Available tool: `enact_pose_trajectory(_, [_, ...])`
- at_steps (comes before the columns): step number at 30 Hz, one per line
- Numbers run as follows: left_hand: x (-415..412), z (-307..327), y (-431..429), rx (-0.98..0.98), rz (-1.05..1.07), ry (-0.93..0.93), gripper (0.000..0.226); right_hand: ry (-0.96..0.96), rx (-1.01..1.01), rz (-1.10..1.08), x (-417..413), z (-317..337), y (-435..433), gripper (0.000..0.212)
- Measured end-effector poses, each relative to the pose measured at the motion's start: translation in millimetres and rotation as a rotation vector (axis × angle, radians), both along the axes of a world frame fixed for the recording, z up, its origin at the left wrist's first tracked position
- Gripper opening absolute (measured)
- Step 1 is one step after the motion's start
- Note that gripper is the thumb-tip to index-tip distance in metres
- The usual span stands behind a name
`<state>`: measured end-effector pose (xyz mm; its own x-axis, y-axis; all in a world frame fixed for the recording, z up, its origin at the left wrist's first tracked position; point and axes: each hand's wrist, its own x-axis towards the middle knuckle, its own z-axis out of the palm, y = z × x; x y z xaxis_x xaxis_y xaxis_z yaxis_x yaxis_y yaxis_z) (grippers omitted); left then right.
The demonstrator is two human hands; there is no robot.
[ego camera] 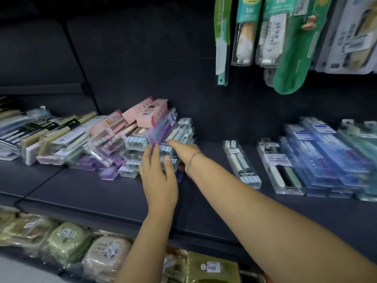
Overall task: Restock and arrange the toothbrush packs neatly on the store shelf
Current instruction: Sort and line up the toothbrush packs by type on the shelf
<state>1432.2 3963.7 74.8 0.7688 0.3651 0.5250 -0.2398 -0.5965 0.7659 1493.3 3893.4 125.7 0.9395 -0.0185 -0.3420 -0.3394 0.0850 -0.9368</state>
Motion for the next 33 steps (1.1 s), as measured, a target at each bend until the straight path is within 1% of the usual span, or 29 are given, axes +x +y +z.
enact_pose_trajectory(1, [-3,1,-3,-0.051,-0.011,-0.013,0.047,0.005,0.031,-0.004,1,-1,-3,0.029])
enact_pose_trajectory(2, [-6,3,-7,-0.101,-0.015,-0.023,0.046,0.010,0.083,-0.003,-2,0,-8,0.023])
enact_pose_trajectory(3, [-10,6,-11,-0.147,-0.019,-0.023,0.044,0.013,0.142,0.003,-5,-1,-15,0.021])
enact_pose_trajectory(5, [-18,13,-21,-0.250,-0.061,0.016,0.037,0.006,0.213,0.012,-17,-4,-33,0.029])
enact_pose_trajectory(6, [-22,16,-26,-0.308,-0.095,0.055,0.032,-0.007,0.214,0.015,-24,-7,-44,0.033])
enact_pose_trajectory(8, [-29,20,-37,-0.409,-0.183,0.160,0.029,-0.049,0.192,0.029,-41,-13,-69,0.029])
enact_pose_trajectory(10, [-34,20,-50,-0.475,-0.300,0.293,0.040,-0.090,0.185,0.050,-54,-20,-92,0.021])
enact_pose_trajectory(12, [-36,17,-65,-0.552,-0.423,0.429,0.041,-0.114,0.181,0.056,-62,-25,-108,0.020])
enact_pose_trajectory(13, [-36,15,-72,-0.588,-0.468,0.475,0.039,-0.123,0.146,0.056,-66,-26,-113,0.023])
enact_pose_trajectory(14, [-36,12,-78,-0.610,-0.493,0.496,0.042,-0.131,0.073,0.050,-68,-26,-116,0.028])
enact_pose_trajectory(16, [-35,8,-88,-0.622,-0.501,0.506,0.047,-0.176,-0.219,0.058,-73,-24,-122,0.038])
enact_pose_trajectory(18, [-34,8,-94,-0.632,-0.462,0.489,0.047,-0.277,-0.569,0.059,-76,-21,-131,0.035])
enact_pose_trajectory(19, [-33,9,-95,-0.645,-0.430,0.477,0.044,-0.340,-0.706,0.034,-77,-19,-136,0.032])
enact_pose_trajectory(21, [-34,12,-97,-0.665,-0.377,0.470,0.037,-0.435,-0.874,-0.053,-78,-16,-147,0.021])
enact_pose_trajectory(22, [-35,13,-98,-0.675,-0.354,0.470,0.034,-0.443,-0.948,-0.060,-77,-16,-152,0.016])
enact_pose_trajectory(24, [-35,16,-97,-0.728,-0.304,0.452,0.031,-0.344,-1.090,0.031,-75,-18,-159,0.033])
enact_pose_trajectory(26, [-32,19,-91,-0.813,-0.232,0.433,0.031,-0.256,-1.212,0.138,-76,-23,-162,0.044])
enact_pose_trajectory(28, [-28,20,-80,-0.886,-0.162,0.428,0.038,-0.253,-1.282,0.170,-78,-25,-160,0.048])
enact_pose_trajectory(30, [-23,19,-71,-0.924,-0.114,0.404,0.042,-0.253,-1.239,0.204,-78,-26,-156,0.050])
enact_pose_trajectory(33, [-21,20,-65,-0.961,-0.101,0.361,0.041,-0.270,-1.150,0.257,-76,-23,-145,0.051])
